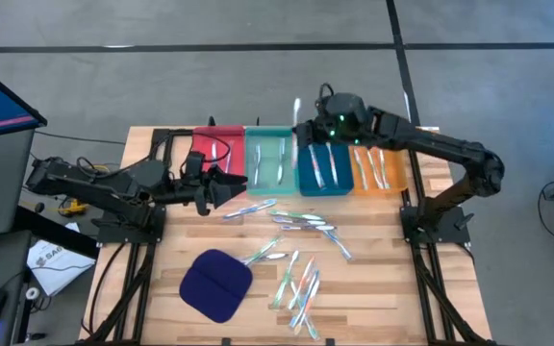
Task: Pick & Place Toothbrushes
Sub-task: Put the orange toothbrush into the blue bin
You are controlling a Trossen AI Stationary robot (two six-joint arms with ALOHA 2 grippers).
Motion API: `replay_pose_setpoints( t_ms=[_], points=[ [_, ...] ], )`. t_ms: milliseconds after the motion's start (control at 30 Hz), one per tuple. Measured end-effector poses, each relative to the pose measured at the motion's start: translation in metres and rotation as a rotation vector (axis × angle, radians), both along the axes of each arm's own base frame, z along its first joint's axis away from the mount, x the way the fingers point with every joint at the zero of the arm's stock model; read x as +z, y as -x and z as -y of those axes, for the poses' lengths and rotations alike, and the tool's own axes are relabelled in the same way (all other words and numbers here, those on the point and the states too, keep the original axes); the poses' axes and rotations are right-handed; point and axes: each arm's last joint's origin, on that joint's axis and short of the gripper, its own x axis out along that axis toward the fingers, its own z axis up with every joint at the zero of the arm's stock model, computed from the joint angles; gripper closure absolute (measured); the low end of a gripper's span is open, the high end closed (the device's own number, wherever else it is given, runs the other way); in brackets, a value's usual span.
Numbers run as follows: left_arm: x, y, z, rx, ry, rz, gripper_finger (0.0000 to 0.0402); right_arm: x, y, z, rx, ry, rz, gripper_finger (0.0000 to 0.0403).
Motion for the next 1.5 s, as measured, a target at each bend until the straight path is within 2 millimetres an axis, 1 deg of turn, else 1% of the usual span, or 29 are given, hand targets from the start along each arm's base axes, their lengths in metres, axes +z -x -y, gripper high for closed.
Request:
replay_pose_setpoints(
  t_ms=[100,167,267,367,467,633,767,1000,1167,1333,1400,1500],
  points=[
    [-0.004,-0.006,-0.003,0.021,0.0,-0.017,0.0165,-0.012,0.009,0.022,-0.03,-0.017,-0.105,0.0393],
    [-0.008,-0.01,-0.005,0.034,0.004,-0.034,0.0168,-0.024,0.012,0.036,-0.041,-0.031,-0.196,0.0393],
    [-0.012,-0.017,-0.013,0.067,0.036,-0.051,0.0171,-0.049,0.016,0.058,-0.036,-0.087,-0.346,0.0393],
    [-0.017,-0.022,-0.025,0.117,0.071,-0.061,0.0172,-0.079,0.015,0.077,0.035,-0.155,-0.477,0.0393],
    [-0.02,-0.026,-0.035,0.16,0.081,-0.064,0.0171,-0.099,0.013,0.091,0.074,-0.173,-0.561,0.0393],
    [-0.021,-0.028,-0.045,0.2,0.083,-0.06,0.0173,-0.129,0.012,0.107,0.074,-0.246,-0.662,0.0393],
    [-0.02,-0.027,-0.052,0.228,0.078,-0.056,0.0174,-0.149,0.01,0.115,0.087,-0.266,-0.719,0.0393],
    [-0.02,-0.027,-0.054,0.235,0.071,-0.053,0.0175,-0.177,0.001,0.117,0.115,-0.311,-0.79,0.0393],
    [-0.02,-0.027,-0.054,0.235,0.066,-0.054,0.0175,-0.178,-0.001,0.117,0.098,-0.297,-0.802,0.0393],
    [-0.02,-0.027,-0.054,0.236,0.055,-0.057,0.0175,-0.181,0.008,0.124,0.055,-0.326,-0.819,0.0393],
    [-0.02,-0.027,-0.054,0.237,0.055,-0.057,0.0175,-0.188,0.013,0.122,0.037,-0.358,-0.841,0.0393],
    [-0.02,-0.027,-0.054,0.235,0.055,-0.057,0.0175,-0.202,0.02,0.113,0.053,-0.415,-0.892,0.0393]
  ],
)
